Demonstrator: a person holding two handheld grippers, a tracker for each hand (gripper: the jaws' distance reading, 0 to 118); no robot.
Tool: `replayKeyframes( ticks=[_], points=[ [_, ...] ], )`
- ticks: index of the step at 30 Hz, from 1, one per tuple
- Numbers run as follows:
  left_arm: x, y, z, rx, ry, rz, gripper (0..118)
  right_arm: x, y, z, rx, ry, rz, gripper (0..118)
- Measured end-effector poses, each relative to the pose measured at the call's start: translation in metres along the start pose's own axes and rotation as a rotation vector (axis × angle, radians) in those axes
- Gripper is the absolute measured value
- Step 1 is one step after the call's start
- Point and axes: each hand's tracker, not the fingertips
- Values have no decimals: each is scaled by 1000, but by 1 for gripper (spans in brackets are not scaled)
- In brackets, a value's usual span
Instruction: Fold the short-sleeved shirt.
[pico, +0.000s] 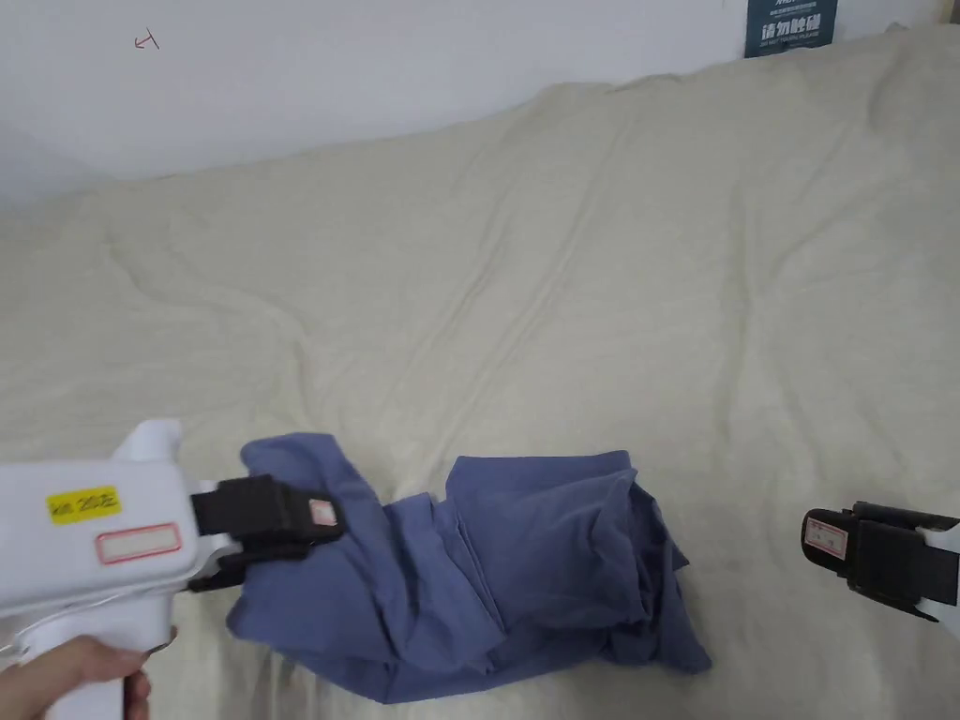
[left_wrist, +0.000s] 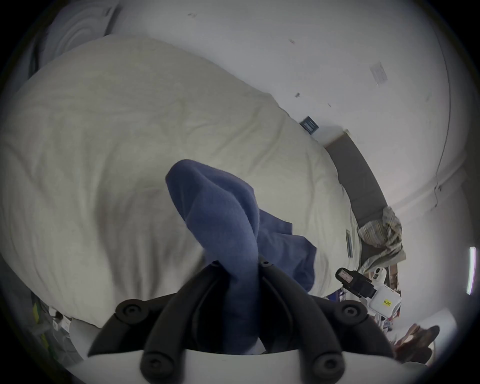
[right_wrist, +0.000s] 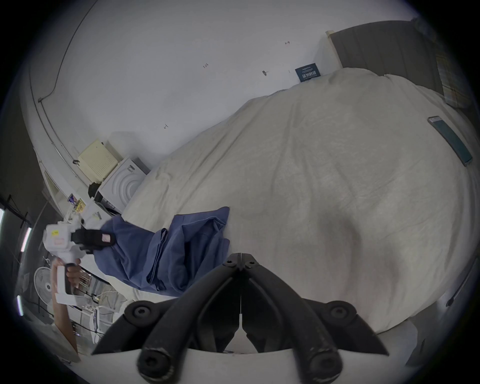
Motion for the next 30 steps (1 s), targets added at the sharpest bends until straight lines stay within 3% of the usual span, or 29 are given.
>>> replayKeyframes(
  ticks=[6, 14, 18, 21, 23, 29, 30],
  points=[
    [70, 3, -72, -120, -24, -141, 14, 14, -3, 10, 13, -2, -12, 0],
    [113, -15, -173, -308, -26, -158, 16, 29, -7, 20, 22, -43, -72, 0],
    [117, -16, -168, -315, -75, -222, 45, 24, -7, 23, 30, -62, -9, 0],
    [114, -13, -151, -296, -157, -184, 113, 25, -8, 22, 25, -46, -9, 0],
    [112, -10, -134, -235, -192, -182, 117, 25, -8, 22, 27, -56, -7, 0],
    [73, 1, -89, -149, -87, -213, 116, 24, -9, 23, 30, -48, -6, 0],
    [68, -1, -87, -120, -49, -209, 107, 24, -9, 23, 31, -49, -5, 0]
  ],
)
